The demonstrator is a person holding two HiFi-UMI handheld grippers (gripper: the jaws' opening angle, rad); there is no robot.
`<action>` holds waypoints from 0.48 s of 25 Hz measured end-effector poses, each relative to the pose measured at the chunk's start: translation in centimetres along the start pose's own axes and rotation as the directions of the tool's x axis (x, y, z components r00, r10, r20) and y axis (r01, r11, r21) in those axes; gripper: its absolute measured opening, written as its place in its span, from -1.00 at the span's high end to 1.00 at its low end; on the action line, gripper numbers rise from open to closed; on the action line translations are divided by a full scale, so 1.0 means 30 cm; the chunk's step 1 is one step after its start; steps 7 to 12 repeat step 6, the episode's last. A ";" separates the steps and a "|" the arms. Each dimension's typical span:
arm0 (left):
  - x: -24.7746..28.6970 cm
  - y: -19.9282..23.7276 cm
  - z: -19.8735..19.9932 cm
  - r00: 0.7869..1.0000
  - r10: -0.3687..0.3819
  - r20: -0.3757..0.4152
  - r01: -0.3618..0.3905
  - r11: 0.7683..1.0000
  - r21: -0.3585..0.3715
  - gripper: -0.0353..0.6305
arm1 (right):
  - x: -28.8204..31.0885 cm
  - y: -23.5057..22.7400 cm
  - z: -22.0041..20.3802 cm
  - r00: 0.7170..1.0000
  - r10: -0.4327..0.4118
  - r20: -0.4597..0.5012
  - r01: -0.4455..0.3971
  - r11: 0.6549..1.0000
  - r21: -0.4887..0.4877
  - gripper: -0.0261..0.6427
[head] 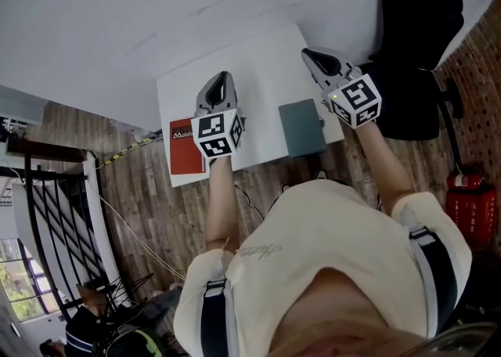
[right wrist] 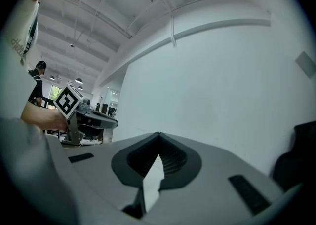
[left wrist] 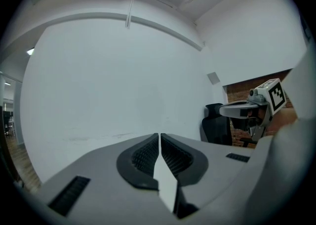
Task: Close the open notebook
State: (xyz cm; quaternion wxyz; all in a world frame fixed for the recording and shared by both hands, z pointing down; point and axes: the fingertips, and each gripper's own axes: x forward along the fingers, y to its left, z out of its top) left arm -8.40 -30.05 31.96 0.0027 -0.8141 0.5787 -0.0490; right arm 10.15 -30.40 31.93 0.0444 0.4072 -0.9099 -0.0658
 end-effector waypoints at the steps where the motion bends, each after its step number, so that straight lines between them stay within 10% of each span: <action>1: 0.017 0.001 -0.010 1.000 -0.003 -0.005 0.004 1.000 0.008 0.81 | 0.010 -0.011 -0.008 1.000 0.002 -0.001 -0.002 1.000 0.000 0.90; 12: 0.103 0.042 -0.072 0.999 0.010 -0.043 -0.010 1.000 0.009 0.81 | 0.061 -0.080 -0.042 1.000 0.007 -0.004 -0.007 1.000 0.005 0.90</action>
